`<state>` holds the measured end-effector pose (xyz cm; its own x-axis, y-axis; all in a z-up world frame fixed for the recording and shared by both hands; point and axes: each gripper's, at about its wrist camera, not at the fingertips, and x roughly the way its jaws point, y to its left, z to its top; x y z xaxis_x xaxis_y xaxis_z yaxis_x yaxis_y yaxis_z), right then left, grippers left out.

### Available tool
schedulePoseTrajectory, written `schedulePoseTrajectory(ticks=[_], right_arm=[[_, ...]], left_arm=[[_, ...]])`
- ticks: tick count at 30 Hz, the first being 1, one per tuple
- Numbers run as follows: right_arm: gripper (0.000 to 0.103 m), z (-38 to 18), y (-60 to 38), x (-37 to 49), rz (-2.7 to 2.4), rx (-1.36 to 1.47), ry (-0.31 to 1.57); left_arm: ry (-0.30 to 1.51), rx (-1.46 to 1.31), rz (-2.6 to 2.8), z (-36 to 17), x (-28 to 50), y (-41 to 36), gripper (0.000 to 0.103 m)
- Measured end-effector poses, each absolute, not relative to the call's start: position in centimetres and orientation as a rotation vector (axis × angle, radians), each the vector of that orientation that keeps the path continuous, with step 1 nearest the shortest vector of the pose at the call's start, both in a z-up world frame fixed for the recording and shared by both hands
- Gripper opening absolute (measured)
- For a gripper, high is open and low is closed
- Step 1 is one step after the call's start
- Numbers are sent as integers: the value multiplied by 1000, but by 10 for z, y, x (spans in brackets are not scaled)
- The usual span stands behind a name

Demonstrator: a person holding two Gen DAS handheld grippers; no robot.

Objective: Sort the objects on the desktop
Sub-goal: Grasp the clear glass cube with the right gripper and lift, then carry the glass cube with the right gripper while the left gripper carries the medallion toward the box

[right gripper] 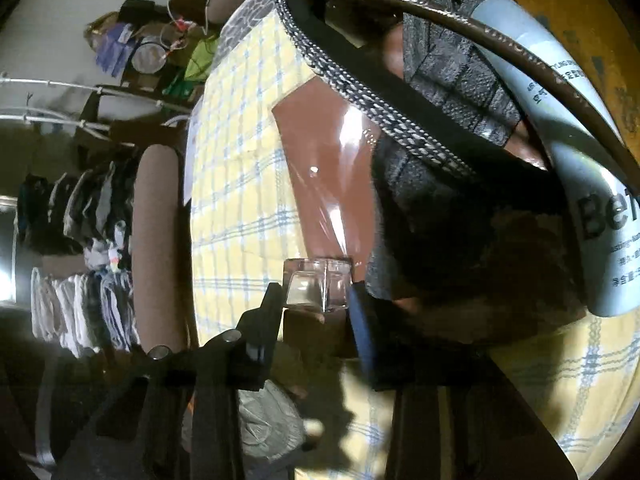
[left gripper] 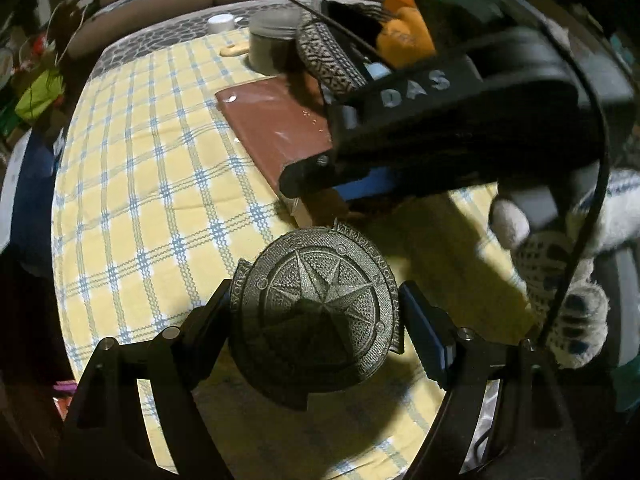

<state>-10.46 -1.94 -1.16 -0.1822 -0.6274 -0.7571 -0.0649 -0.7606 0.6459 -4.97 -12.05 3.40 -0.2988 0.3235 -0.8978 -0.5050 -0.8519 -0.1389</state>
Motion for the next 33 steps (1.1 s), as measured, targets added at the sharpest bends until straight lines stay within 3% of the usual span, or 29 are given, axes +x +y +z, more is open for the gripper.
schedulePoseTrajectory(ticks=[8, 12, 16, 18, 20, 23, 33], right_arm=[[32, 1, -47, -99, -2142, 1644, -438], [30, 2, -37, -98, -2136, 1594, -497], [29, 18, -24, -99, -2124, 1501, -588], [28, 27, -20, -98, -2130, 1453, -603], [28, 35, -19, -96, -2193, 1428, -542], [28, 36, -7, -96, -2101, 1410, -679], [28, 71, 37, -88, -2193, 1318, -693]], left_arm=[[250, -1407, 2158, 40, -44, -116, 79], [145, -1371, 2171, 54, -46, -128, 77], [-124, -1238, 2182, 87, -48, -155, 73], [-261, -1178, 2116, 98, -50, -165, 37], [-363, -1123, 2095, 110, -49, -174, 37], [-331, -1136, 2139, 113, -52, -172, 38], [-452, -1181, 2055, 101, -64, -146, 39]])
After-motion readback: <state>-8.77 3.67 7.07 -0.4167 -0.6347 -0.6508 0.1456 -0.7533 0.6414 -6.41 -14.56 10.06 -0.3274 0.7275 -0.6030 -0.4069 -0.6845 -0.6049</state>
